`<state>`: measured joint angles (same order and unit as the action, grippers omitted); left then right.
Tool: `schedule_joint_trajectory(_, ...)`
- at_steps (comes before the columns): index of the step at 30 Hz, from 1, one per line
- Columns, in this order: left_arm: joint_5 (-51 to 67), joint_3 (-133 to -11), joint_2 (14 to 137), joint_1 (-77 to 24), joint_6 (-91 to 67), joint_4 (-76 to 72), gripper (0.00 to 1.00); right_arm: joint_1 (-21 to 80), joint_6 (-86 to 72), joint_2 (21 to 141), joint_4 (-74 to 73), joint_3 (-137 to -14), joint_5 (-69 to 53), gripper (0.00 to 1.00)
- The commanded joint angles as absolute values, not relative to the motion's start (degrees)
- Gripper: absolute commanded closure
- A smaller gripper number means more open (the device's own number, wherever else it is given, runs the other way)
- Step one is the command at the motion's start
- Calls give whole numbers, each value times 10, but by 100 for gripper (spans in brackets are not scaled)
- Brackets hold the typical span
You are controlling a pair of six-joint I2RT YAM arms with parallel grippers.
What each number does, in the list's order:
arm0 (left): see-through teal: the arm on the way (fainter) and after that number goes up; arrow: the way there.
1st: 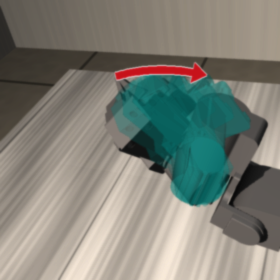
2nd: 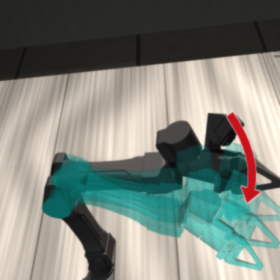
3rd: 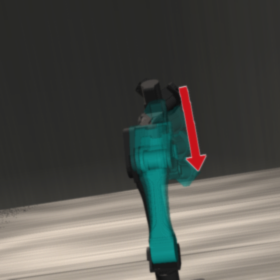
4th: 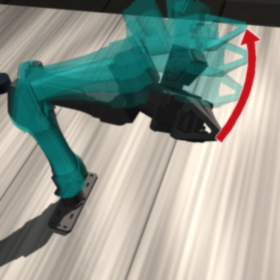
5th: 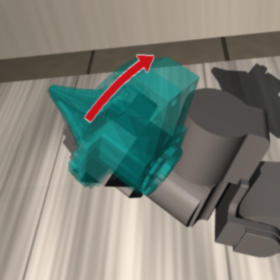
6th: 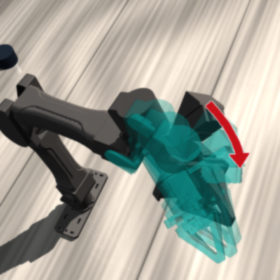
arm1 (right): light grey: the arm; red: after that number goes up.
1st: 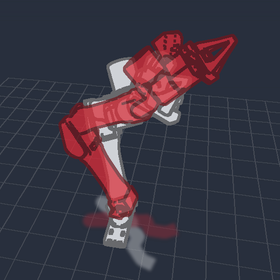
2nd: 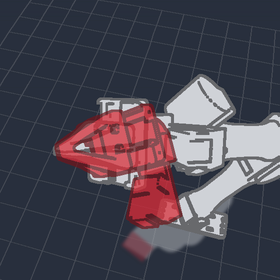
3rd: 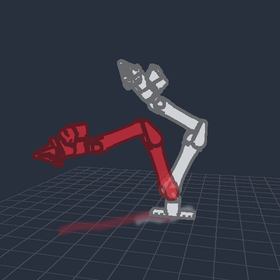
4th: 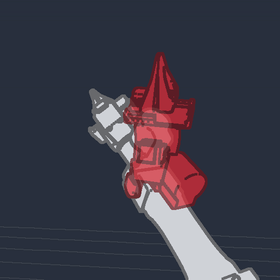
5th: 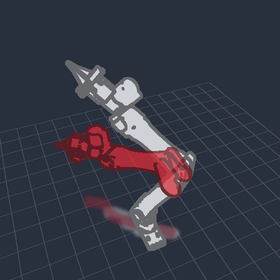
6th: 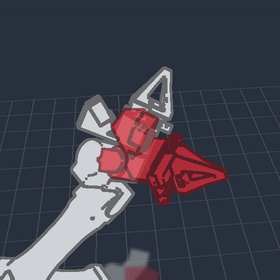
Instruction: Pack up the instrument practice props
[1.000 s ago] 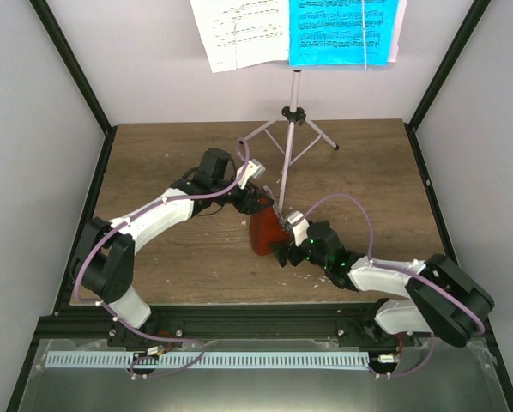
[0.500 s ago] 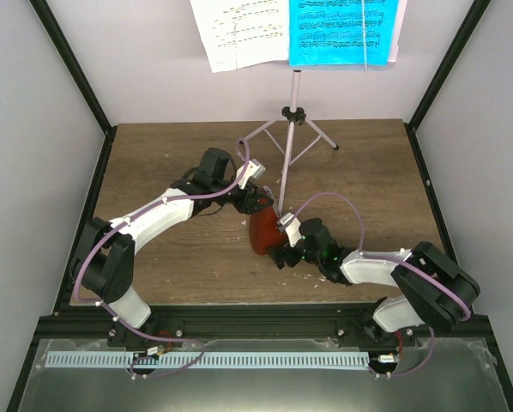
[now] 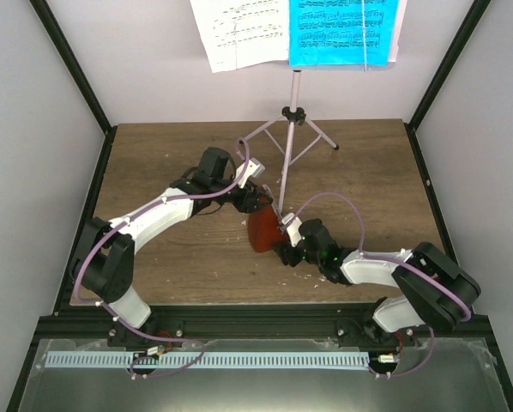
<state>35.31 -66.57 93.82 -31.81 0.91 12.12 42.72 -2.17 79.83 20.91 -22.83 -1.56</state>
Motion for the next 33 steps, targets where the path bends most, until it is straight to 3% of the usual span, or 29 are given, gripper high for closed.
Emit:
schedule_joint_trajectory(1,363,-670,947,-320,0,148,66,431,-18,783,212,-235,-1,44)
schedule_joint_trajectory(4,368,-670,947,-321,4,149,66,431,-18,776,211,-232,-2,40)
schedule_joint_trajectory(8,374,-669,942,-325,28,157,66,431,-25,735,225,-213,1,9)
schedule_joint_trajectory(11,386,-665,931,-334,65,167,66,431,-32,673,247,-182,22,1)
schedule_joint_trajectory(18,392,-635,885,-392,166,187,64,427,-42,473,301,-85,57,0)
schedule_joint_trajectory(21,375,-631,879,-416,190,204,56,420,-41,391,318,-50,21,0)
schedule_joint_trajectory(26,369,-642,866,-418,184,211,30,391,-44,318,329,-30,-80,0)
schedule_joint_trajectory(33,399,-639,802,-409,157,204,20,363,-51,352,304,-75,-195,0)
